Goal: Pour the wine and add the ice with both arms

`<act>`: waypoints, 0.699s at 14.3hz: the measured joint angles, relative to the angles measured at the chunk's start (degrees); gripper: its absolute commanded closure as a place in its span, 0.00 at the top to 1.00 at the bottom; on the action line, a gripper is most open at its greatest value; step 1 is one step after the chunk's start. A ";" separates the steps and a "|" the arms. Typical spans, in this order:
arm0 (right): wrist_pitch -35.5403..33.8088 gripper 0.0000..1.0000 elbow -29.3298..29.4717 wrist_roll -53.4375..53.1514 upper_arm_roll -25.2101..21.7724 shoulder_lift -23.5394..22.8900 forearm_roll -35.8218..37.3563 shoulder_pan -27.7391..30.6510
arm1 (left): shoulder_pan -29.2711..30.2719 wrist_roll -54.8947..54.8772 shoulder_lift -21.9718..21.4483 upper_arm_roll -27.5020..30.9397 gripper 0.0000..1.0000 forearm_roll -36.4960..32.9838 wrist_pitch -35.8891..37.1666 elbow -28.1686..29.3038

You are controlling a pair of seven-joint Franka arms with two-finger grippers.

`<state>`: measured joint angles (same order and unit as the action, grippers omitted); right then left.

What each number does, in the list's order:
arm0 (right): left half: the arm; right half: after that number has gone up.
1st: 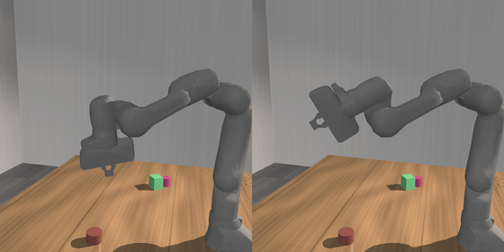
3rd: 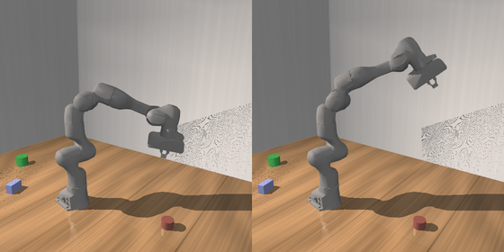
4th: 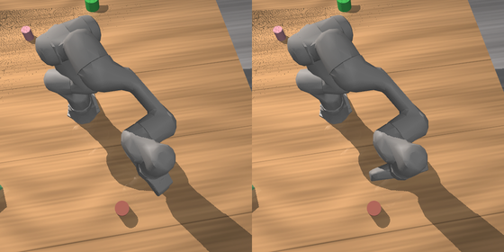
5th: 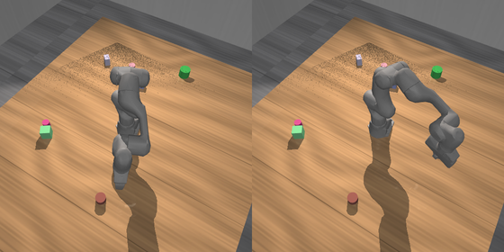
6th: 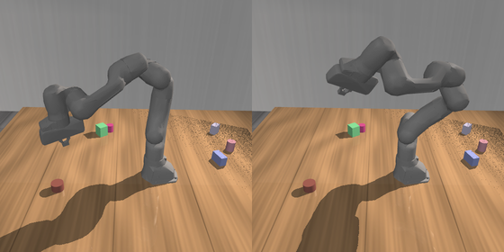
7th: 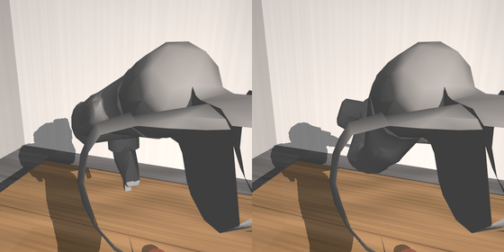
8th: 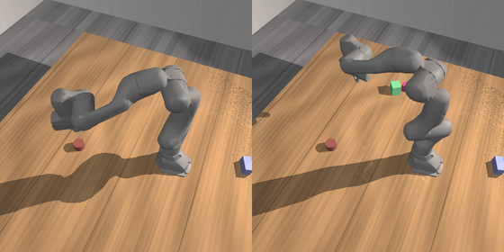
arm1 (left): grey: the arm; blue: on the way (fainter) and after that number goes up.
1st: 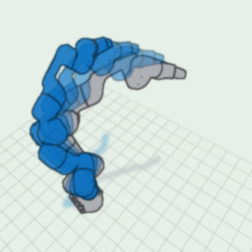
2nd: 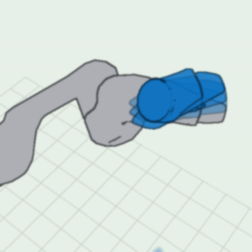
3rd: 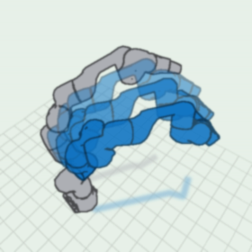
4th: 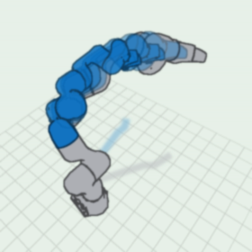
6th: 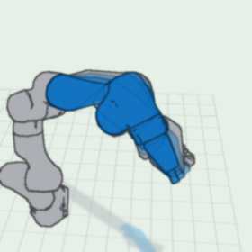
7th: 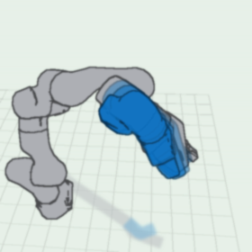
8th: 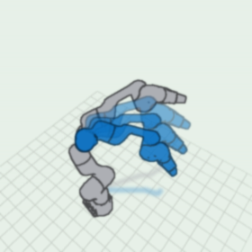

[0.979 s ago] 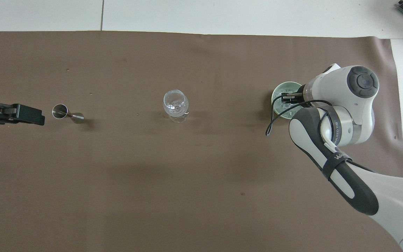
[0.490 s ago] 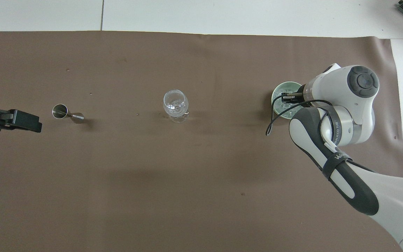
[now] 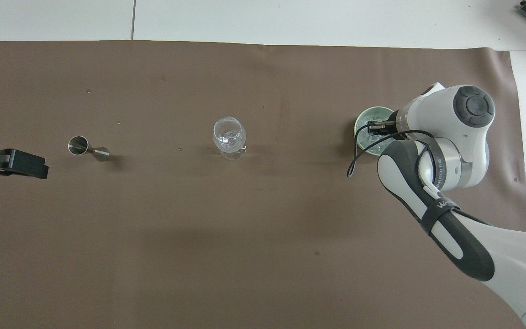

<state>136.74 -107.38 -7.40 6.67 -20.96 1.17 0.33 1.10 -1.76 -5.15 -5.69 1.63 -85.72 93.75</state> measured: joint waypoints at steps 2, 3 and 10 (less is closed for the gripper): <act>-0.47 0.15 0.21 0.00 0.00 -0.01 0.01 0.00 | 0.01 0.01 0.00 0.14 1.00 -0.01 -0.06 0.00; -1.36 0.14 0.69 0.00 0.00 -0.01 0.02 0.00 | 0.02 0.01 0.00 0.28 1.00 -0.01 -0.08 0.00; -9.85 0.14 8.96 -0.78 0.34 0.88 -0.14 0.01 | 0.03 0.01 -0.03 0.79 1.00 -0.01 -0.14 -0.32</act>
<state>126.89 -98.41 -8.18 7.01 -20.08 1.03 0.33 1.13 -1.75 -5.18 -4.90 1.62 -85.86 93.42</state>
